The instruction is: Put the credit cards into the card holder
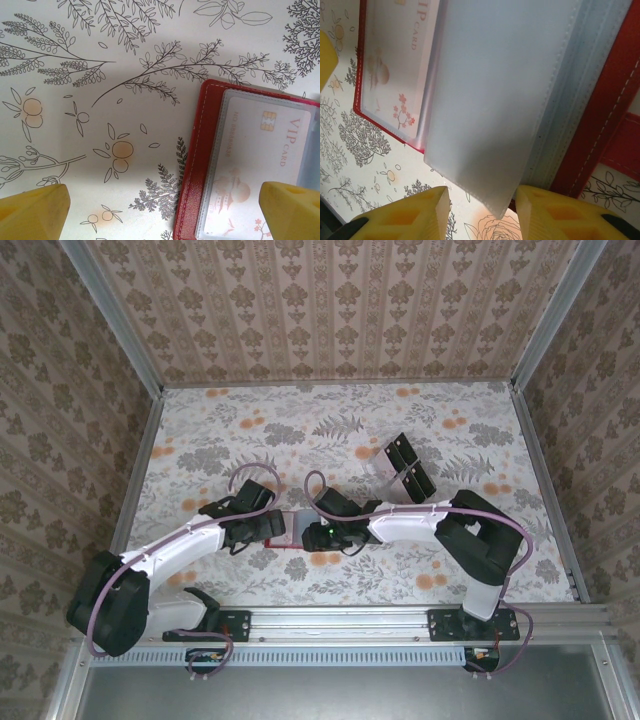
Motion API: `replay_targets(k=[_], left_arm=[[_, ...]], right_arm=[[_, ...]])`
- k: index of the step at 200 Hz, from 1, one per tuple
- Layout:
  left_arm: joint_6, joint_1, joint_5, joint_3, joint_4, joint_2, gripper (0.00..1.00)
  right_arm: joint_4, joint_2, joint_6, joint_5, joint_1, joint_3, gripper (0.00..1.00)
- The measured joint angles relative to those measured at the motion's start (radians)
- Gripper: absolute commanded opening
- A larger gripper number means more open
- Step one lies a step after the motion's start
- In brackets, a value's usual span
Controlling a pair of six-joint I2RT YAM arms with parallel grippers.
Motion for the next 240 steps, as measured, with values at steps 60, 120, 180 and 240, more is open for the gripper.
replay_targets(k=[60,120,180,240], left_arm=[[0.0,0.0,0.0,0.0,0.0,0.0,1.0],[0.0,0.0,0.0,0.0,0.002,0.0,1.0],[0.0,0.0,0.0,0.0,0.002,0.0,1.0],[-0.013,0.001,-0.035,0.0,-0.006,-0.043,1.0]], right_arm=[[-0.002,0.002,0.0,0.0,-0.008,0.016,0.41],[-0.018,-0.003,-0.001,0.0,-0.008,0.031,0.43],[-0.019,-0.004,-0.002,-0.001,-0.008,0.054,0.43],[-0.019,0.003,-0.002,-0.008,-0.008,0.123,0.43]])
